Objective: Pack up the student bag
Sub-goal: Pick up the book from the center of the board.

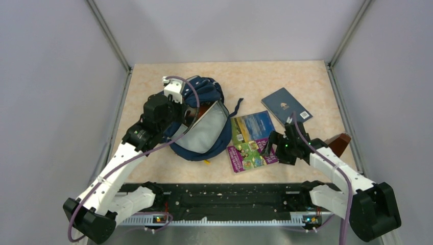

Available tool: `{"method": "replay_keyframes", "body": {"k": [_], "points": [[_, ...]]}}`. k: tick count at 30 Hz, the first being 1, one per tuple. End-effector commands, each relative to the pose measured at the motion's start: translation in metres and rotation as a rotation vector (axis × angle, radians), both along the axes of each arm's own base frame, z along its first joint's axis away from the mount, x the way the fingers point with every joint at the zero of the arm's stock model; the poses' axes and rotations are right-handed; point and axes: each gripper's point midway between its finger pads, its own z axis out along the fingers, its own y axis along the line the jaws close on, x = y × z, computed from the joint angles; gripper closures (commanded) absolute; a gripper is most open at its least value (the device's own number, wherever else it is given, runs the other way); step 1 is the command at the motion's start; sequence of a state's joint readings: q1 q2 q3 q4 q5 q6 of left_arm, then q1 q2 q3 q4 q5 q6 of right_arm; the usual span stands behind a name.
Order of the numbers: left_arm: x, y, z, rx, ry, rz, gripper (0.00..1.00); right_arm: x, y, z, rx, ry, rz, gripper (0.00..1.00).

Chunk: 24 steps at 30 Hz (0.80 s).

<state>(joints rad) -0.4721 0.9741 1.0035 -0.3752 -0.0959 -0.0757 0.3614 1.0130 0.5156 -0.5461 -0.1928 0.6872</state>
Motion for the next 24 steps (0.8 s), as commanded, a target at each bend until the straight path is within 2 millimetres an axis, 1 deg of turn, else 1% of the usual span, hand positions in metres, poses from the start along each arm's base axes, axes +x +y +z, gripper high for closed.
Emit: {"method": "replay_keyframes", "body": {"k": [1,8,12,15,20,24], "points": [[0.011,-0.004,0.049,-0.08,-0.162,0.008,1.0,0.003,0.008,0.015,0.067,-0.017,-0.028,0.03],[0.011,-0.004,0.047,-0.078,-0.157,0.01,1.0,0.002,0.015,0.028,0.135,-0.029,-0.048,0.06],[0.011,-0.005,0.047,-0.078,-0.157,0.005,1.0,0.003,0.018,0.031,0.165,-0.036,-0.069,0.07],[0.011,-0.005,0.047,-0.078,-0.157,0.007,1.0,0.003,0.022,0.029,0.206,-0.034,-0.099,0.11],[0.011,-0.005,0.047,-0.077,-0.157,0.006,1.0,0.003,0.026,0.028,0.286,-0.054,-0.178,0.23],[0.011,-0.005,0.047,-0.079,-0.158,0.006,1.0,0.0,0.025,0.021,0.334,-0.055,-0.241,0.31]]}}
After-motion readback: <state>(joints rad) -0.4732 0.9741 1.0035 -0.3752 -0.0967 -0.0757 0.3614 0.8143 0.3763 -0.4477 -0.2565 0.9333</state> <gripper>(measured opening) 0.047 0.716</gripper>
